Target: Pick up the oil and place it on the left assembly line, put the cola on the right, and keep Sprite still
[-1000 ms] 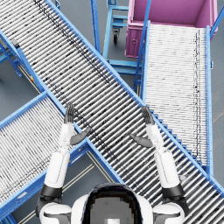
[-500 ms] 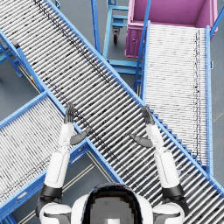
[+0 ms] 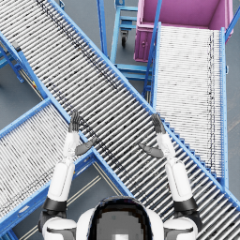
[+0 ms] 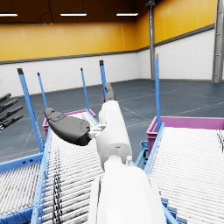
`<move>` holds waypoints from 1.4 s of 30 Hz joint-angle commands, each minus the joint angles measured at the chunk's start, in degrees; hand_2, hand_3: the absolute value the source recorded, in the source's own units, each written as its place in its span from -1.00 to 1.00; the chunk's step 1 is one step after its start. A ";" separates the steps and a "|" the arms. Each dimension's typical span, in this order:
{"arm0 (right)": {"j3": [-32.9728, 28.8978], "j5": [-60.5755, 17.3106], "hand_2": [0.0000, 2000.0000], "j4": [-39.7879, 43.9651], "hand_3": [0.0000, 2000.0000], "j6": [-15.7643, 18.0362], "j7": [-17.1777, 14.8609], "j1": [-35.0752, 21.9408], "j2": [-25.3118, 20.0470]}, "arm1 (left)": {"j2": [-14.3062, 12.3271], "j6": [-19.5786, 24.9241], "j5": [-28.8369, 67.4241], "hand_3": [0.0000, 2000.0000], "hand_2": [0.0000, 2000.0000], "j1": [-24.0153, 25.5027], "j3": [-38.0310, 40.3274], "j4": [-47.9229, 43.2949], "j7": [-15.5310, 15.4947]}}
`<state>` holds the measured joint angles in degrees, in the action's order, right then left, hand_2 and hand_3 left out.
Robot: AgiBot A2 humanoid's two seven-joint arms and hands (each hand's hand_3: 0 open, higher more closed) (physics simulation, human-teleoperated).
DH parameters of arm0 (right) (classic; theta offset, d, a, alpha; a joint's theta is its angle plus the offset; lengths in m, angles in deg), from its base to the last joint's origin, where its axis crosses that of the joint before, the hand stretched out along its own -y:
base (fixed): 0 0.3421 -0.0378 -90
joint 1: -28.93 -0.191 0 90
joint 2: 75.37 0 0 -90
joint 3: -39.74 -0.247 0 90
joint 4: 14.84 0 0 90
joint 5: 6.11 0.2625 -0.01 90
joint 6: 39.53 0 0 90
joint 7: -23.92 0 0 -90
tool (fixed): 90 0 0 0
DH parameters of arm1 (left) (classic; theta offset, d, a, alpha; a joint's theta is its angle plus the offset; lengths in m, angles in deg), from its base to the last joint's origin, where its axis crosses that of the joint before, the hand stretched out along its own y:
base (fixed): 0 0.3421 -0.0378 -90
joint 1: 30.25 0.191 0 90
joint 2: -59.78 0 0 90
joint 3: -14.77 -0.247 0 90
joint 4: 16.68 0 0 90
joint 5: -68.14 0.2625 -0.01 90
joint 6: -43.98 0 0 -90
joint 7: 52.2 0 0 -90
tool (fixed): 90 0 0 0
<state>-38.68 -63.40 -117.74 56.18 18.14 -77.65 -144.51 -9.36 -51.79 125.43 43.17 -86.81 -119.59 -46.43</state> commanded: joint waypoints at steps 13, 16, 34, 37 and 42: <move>0.00 0.00 -1.00 0.00 -1.00 0.00 0.00 0.00 0.00 | 0.00 0.00 0.00 -1.00 -1.00 0.00 0.00 0.00 0.00; 0.00 0.00 -1.00 0.00 -1.00 0.00 0.00 0.00 0.00 | 0.00 0.00 0.00 -1.00 -1.00 0.00 0.00 0.00 0.00; -10.94 -10.13 -1.00 -3.84 -1.00 -5.69 5.76 -7.76 -4.60 | -3.00 5.75 12.68 -1.00 -1.00 -8.69 17.02 -2.21 -5.74; -11.76 -17.09 -1.00 -4.20 -1.00 -5.70 5.77 -8.39 -4.97 | -3.00 5.77 19.64 -1.00 -1.00 -9.95 18.37 -2.63 -5.75; -13.12 -20.85 -1.00 -5.44 -1.00 -5.71 5.78 -9.42 -5.43 | -3.10 5.78 23.40 -1.00 -1.00 -10.94 19.42 -3.35 -5.76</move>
<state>-51.03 -84.50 -122.31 50.47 23.92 -85.92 -149.97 -12.70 -46.02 149.08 33.41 -68.06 -122.57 -52.20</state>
